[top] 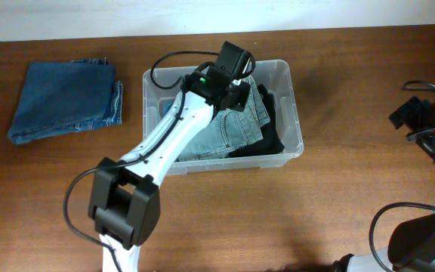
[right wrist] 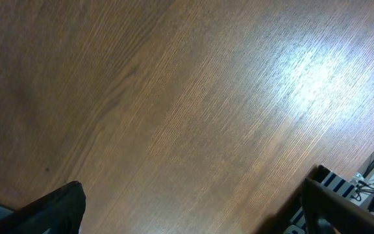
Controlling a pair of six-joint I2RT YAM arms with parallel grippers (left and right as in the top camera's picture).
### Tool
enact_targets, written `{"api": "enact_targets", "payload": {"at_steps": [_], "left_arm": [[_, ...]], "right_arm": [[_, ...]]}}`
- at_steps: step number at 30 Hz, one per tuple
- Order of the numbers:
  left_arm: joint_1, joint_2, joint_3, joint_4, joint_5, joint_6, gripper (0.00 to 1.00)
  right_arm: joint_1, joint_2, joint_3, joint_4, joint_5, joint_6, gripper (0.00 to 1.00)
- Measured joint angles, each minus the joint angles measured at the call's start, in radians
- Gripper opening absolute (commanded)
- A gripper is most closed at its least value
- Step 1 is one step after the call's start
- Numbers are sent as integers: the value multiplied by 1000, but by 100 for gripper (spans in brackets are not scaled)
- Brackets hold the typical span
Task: Pack container
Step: 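Press the light-grey jeans down into the bin with the left gripper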
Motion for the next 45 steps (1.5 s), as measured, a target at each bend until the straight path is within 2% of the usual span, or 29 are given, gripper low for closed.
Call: {"api": "enact_targets", "payload": {"at_steps": [6, 14, 21, 28, 42, 43, 45], "left_arm": [[-5, 111, 0, 52, 0, 0, 7], [-20, 121, 10, 55, -23, 0, 7], [-33, 68, 21, -48, 0, 0, 7], [-103, 18, 24, -172, 63, 0, 7], [-129, 11, -120, -82, 74, -4, 8], [-129, 8, -119, -83, 73, -4, 13], [-129, 5, -107, -90, 70, -2, 15]], "right_arm": [[0, 0, 0, 0, 0, -1, 98], [0, 0, 0, 0, 0, 0, 99], [0, 0, 0, 0, 0, 0, 98], [0, 0, 0, 0, 0, 0, 98], [0, 0, 0, 0, 0, 0, 98], [0, 0, 0, 0, 0, 0, 98], [0, 0, 0, 0, 0, 0, 98]]}}
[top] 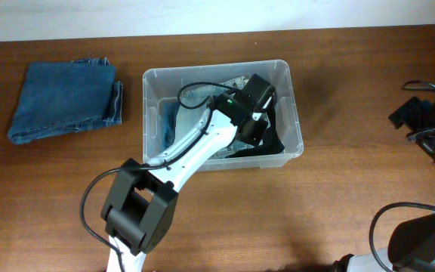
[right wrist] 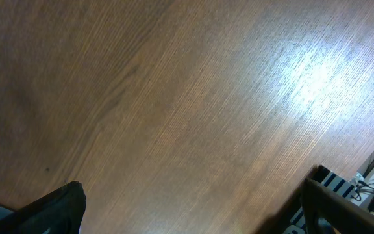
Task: Pack container
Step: 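Press the light-grey jeans down into the bin with the left gripper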
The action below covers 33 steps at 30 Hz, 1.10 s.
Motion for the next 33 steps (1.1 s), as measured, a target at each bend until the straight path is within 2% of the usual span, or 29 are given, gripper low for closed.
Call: {"api": "enact_targets", "payload": {"at_steps": [5, 8, 13, 21, 33], "left_arm": [[3, -67, 48, -15, -126, 22, 15], [13, -147, 62, 1, -198, 27, 5], [48, -190, 85, 103, -242, 35, 3], [76, -48, 86, 243, -213, 35, 3], [76, 117, 85, 248, -158, 35, 4]], "right_arm": [[0, 0, 0, 0, 0, 0, 98], [0, 0, 0, 0, 0, 0, 98], [0, 0, 0, 0, 0, 0, 98], [0, 0, 0, 0, 0, 0, 98], [0, 0, 0, 0, 0, 1, 98]]}}
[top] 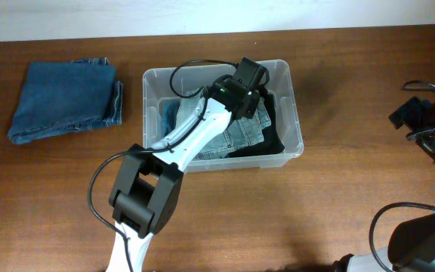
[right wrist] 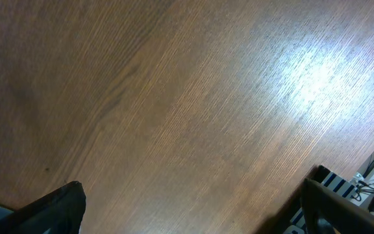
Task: Pack container
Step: 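Press the light-grey jeans down into the bin with the left gripper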
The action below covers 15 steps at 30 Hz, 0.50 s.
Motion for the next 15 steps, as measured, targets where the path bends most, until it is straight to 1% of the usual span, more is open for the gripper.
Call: {"api": "enact_targets", "payload": {"at_steps": [9, 15], "left_arm": [[1, 0, 3, -7, 26, 0, 4], [0, -24, 15, -64, 39, 0, 4]], "right_arm": [[0, 0, 0, 0, 0, -1, 98], [0, 0, 0, 0, 0, 0, 99]]}}
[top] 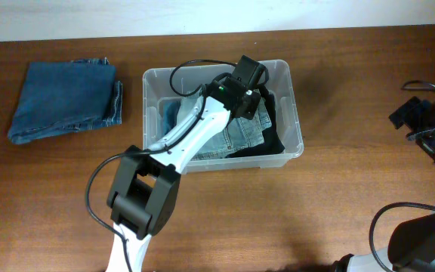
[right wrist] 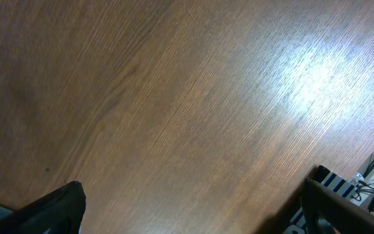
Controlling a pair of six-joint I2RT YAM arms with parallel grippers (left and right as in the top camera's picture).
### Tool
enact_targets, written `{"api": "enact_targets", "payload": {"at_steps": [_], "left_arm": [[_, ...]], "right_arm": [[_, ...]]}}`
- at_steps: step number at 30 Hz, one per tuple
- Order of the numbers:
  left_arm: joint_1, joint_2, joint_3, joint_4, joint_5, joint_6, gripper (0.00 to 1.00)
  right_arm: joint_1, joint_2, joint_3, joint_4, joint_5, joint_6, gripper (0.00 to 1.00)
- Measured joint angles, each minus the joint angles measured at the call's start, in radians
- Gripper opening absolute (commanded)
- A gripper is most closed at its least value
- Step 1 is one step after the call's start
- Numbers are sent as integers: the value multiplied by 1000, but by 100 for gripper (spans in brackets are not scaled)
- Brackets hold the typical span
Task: Pack container
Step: 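Press the light-grey jeans down into the bin with the left gripper, then move the left gripper left onto the dark-blue denim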
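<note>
A clear plastic container [top: 297, 113] stands at the table's middle back. Inside lie light-washed jeans [top: 236, 137] and a black garment [top: 273, 140] along the right side. My left gripper [top: 248, 94] is down in the container over the jeans' back right part; its fingers are hidden under the wrist, so their state does not show. Folded dark blue jeans [top: 63, 100] lie on the table at the far left. My right gripper [right wrist: 193, 195] hangs open over bare wood at the table's right edge [top: 423, 125], holding nothing.
The brown wooden table [top: 338, 204] runs under everything. A striped object with cables [right wrist: 343, 188] shows at the lower right of the right wrist view. The left arm's cable [top: 183, 72] loops over the container's back left.
My left gripper has shifted only a trace toward the back inside the container. The clothes and the right arm look unchanged.
My left gripper was first over the container's back middle, on the light jeans. Then it was nearer the front right, with the jeans bunched toward the back. Later it stood at the back right with the jeans lying flatter, and there it remains. The right arm never moved.
</note>
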Motion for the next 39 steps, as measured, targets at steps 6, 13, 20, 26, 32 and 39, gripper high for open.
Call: {"api": "enact_targets", "payload": {"at_steps": [6, 13, 20, 26, 32, 39], "left_arm": [[-40, -60, 5, -140, 60, -1, 4], [-95, -35, 5, -225, 92, -2, 4], [-103, 1, 21, -237, 80, -10, 9], [-100, -3, 127, -273, -53, -16, 17], [-55, -89, 169, -324, -182, -18, 38], [170, -231, 178, -454, -224, -23, 76]], "right_arm": [[0, 0, 0, 0, 0, 0, 99], [0, 0, 0, 0, 0, -1, 98], [0, 0, 0, 0, 0, 0, 98], [0, 0, 0, 0, 0, 0, 99], [0, 0, 0, 0, 0, 0, 99], [0, 0, 0, 0, 0, 0, 98]]}}
